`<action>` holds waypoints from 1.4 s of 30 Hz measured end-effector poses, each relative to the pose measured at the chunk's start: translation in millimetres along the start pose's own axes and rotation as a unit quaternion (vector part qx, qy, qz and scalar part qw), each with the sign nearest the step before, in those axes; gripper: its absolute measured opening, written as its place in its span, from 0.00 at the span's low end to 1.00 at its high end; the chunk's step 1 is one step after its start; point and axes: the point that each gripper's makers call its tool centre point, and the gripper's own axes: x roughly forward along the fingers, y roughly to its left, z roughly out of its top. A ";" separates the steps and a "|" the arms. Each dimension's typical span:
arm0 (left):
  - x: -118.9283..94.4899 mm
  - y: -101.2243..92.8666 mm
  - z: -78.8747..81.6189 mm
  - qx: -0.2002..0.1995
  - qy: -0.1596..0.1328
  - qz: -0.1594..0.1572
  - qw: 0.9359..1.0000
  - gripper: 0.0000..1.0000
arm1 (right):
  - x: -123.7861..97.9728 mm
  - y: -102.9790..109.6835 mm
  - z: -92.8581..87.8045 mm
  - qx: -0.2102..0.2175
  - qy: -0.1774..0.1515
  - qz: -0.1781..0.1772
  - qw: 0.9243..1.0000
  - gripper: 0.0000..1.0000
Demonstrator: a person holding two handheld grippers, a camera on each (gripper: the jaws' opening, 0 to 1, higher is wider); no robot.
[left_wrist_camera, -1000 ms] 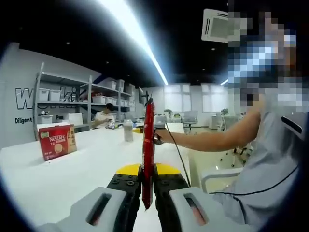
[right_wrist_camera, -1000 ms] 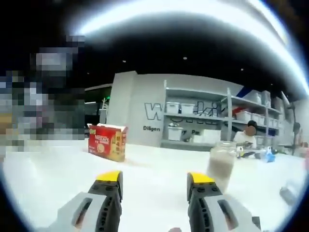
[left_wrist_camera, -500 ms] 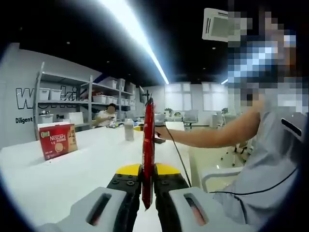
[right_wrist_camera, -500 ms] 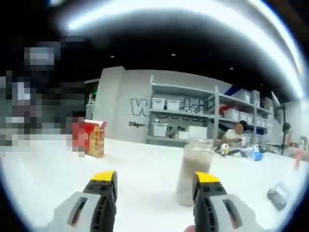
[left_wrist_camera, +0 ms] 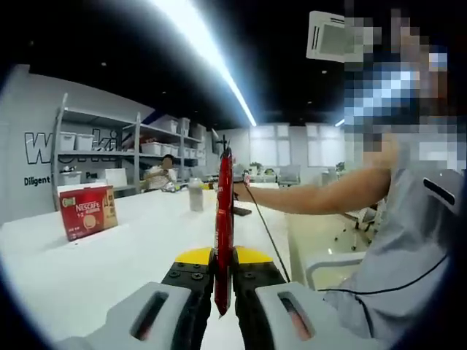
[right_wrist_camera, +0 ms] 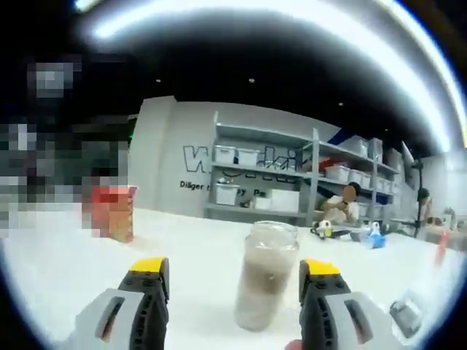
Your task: Tear open the coffee pouch, take out the coffee, and pour the coffee from the pouch into the cup
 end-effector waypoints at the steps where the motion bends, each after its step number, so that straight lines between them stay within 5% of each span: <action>1: 0.0 0.7 0.1 0.000 0.000 0.001 1.000 0.12 | 4.1 -5.2 -0.3 0.002 0.001 -0.003 1.000 0.74; 15: 2.9 5.8 0.5 -0.003 -0.002 0.007 1.000 0.12 | 40.9 -30.0 -7.6 0.024 0.015 -0.016 0.999 0.78; 30: 12.1 7.5 -1.1 -0.002 0.000 0.008 1.000 0.12 | 76.8 -49.2 -20.8 0.039 0.024 -0.036 0.998 0.69; 42: 8.8 14.1 -0.5 -0.001 -0.004 0.017 1.000 0.12 | 82.6 -51.0 -31.1 0.032 0.034 -0.045 0.998 0.63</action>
